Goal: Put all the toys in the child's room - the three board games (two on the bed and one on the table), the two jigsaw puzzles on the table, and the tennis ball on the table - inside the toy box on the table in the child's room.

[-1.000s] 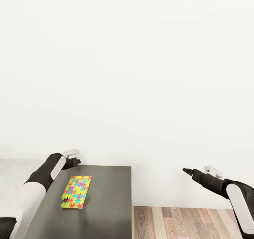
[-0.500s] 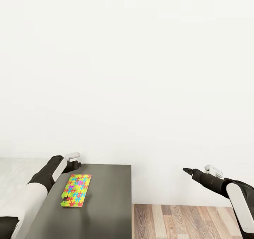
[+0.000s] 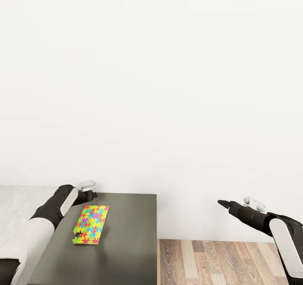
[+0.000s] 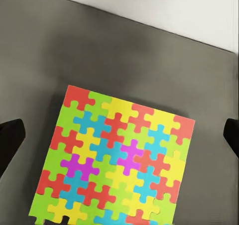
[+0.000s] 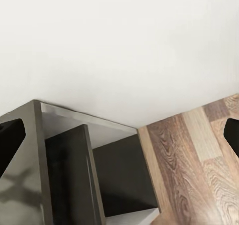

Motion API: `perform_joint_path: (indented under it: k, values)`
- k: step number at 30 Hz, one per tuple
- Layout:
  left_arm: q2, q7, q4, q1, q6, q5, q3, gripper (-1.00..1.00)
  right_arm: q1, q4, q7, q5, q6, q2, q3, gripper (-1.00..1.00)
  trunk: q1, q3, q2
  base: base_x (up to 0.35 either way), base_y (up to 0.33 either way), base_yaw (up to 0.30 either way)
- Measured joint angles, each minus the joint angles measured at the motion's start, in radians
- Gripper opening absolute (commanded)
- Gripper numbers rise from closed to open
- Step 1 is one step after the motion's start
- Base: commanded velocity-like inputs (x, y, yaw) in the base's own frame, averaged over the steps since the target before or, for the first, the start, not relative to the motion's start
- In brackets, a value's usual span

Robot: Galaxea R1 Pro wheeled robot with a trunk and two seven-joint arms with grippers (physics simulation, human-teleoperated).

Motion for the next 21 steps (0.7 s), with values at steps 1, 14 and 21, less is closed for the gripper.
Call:
perform_joint_path:
  k: [1, 14, 21]
  values:
    - [0.011, -0.034, 0.000, 0.000, 0.001, -0.001, 0.000, 1.00, 0.000, 0.000, 0.000, 0.000, 0.000, -0.001, 0.000, 1.00, 0.000, -0.002, 0.000, 0.000, 0.000, 0.000]
    - [0.113, -0.270, 0.008, 0.000, 0.001, 0.009, -0.005, 1.00, 0.000, 0.000, -0.001, 0.000, -0.002, 0.000, 0.012, 1.00, 0.000, -0.023, 0.000, 0.000, 0.000, 0.000]
    - [0.116, -0.277, 0.007, 0.000, 0.001, 0.011, -0.006, 1.00, -0.001, 0.001, -0.001, 0.002, -0.003, 0.000, 0.016, 1.00, 0.000, -0.035, 0.000, 0.000, 0.000, 0.000]
